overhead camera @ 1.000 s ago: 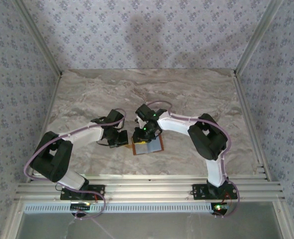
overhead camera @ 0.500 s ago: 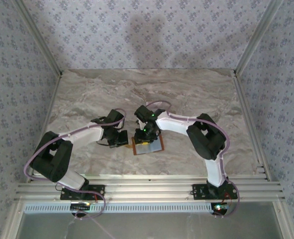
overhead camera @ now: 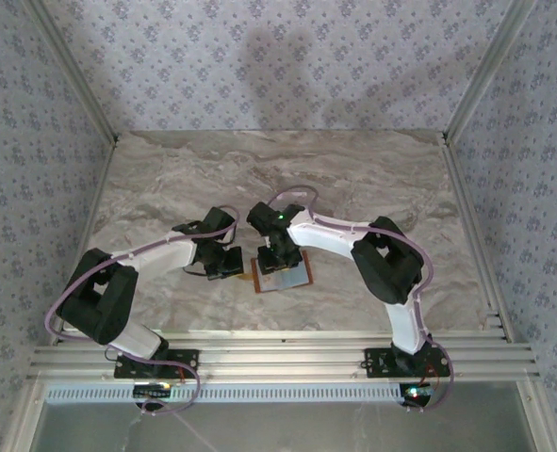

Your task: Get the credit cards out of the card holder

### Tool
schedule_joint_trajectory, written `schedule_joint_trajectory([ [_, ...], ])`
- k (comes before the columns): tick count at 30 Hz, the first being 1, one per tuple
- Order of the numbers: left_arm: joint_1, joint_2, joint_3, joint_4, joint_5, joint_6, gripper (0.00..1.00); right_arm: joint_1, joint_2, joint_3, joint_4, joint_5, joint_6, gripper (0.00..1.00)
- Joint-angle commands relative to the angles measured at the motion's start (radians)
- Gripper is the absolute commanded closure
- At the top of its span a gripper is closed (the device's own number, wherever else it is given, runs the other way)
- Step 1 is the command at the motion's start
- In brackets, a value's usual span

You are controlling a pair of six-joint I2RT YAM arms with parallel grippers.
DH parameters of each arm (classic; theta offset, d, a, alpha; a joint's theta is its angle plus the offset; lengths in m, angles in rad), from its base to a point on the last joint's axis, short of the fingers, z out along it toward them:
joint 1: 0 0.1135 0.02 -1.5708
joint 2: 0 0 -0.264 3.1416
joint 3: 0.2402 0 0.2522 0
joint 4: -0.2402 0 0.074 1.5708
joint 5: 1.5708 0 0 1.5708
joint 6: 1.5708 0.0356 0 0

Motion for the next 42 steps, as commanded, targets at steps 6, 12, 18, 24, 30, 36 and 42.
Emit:
schedule_joint_trajectory([
  [6,0.0,-0.008,0.014,-0.023,0.008,0.021,0.93,0.022,0.041,0.057,-0.137,0.146,-0.011,0.49],
  [12,0.001,-0.009,0.012,-0.023,0.008,0.02,0.93,0.03,0.02,0.069,-0.181,0.186,0.014,0.47],
  [18,0.0,-0.008,0.018,-0.029,0.004,0.025,0.93,0.023,-0.005,0.063,-0.217,0.234,0.017,0.46],
  [24,0.0,-0.009,0.044,-0.069,-0.035,0.044,0.92,-0.014,-0.054,0.01,-0.207,0.229,0.018,0.46],
  [30,0.001,-0.008,0.071,-0.086,-0.041,0.051,0.88,-0.061,-0.109,-0.072,-0.156,0.179,0.017,0.46],
  [36,-0.001,-0.024,0.113,-0.128,-0.065,0.059,0.74,-0.088,-0.143,-0.118,-0.129,0.152,0.016,0.48],
  [42,-0.027,-0.05,0.182,-0.199,-0.118,0.061,0.71,-0.103,-0.177,-0.135,-0.106,0.115,0.017,0.53],
])
